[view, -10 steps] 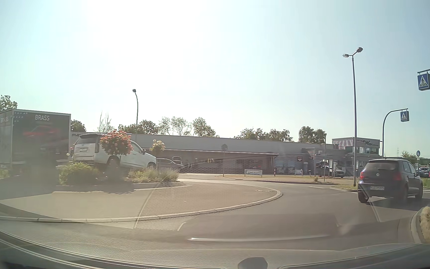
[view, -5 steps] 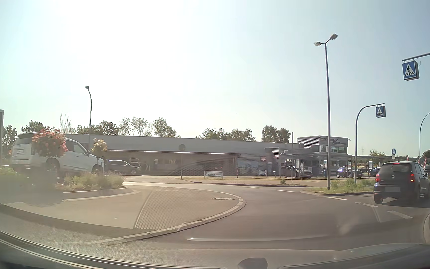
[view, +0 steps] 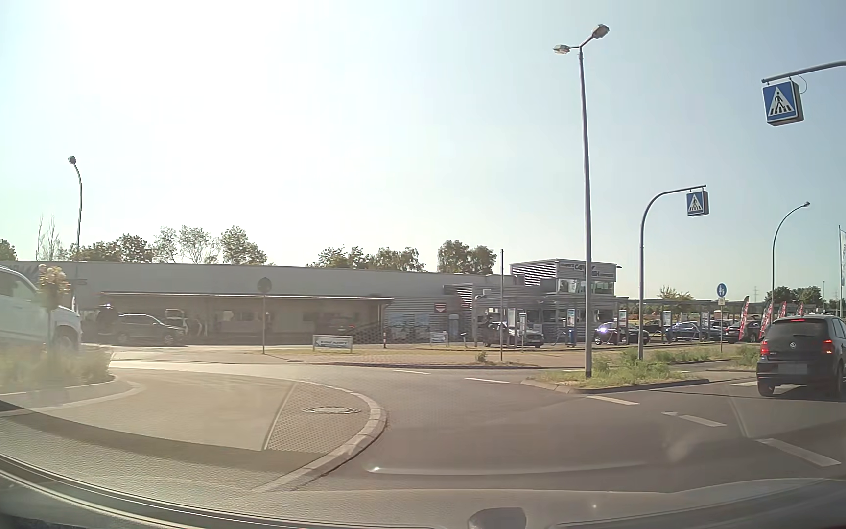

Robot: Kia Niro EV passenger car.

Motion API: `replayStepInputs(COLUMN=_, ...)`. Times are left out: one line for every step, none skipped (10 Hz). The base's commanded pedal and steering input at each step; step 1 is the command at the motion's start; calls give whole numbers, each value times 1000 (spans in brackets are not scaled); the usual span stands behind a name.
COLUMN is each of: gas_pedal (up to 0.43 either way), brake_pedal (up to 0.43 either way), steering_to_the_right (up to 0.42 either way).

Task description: Follow the waypoints while adhering to traffic rules and regulations

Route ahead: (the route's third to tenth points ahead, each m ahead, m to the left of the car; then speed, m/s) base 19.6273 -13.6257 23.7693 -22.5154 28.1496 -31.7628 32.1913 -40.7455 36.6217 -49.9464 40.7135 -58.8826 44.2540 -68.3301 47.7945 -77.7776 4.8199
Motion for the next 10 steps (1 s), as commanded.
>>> replayStepInputs(gas_pedal=130, brake_pedal=30, steering_to_the_right=275)
replayStepInputs(gas_pedal=130, brake_pedal=30, steering_to_the_right=290)
replayStepInputs(gas_pedal=118, brake_pedal=30, steering_to_the_right=306)
replayStepInputs(gas_pedal=118, brake_pedal=30, steering_to_the_right=329)
replayStepInputs(gas_pedal=118, brake_pedal=30, steering_to_the_right=352)
replayStepInputs(gas_pedal=118, brake_pedal=30, steering_to_the_right=366)
replayStepInputs(gas_pedal=110, brake_pedal=30, steering_to_the_right=377)
replayStepInputs(gas_pedal=98, brake_pedal=30, steering_to_the_right=377)
replayStepInputs(gas_pedal=79, brake_pedal=30, steering_to_the_right=370)
replayStepInputs(gas_pedal=0, brake_pedal=30, steering_to_the_right=359)
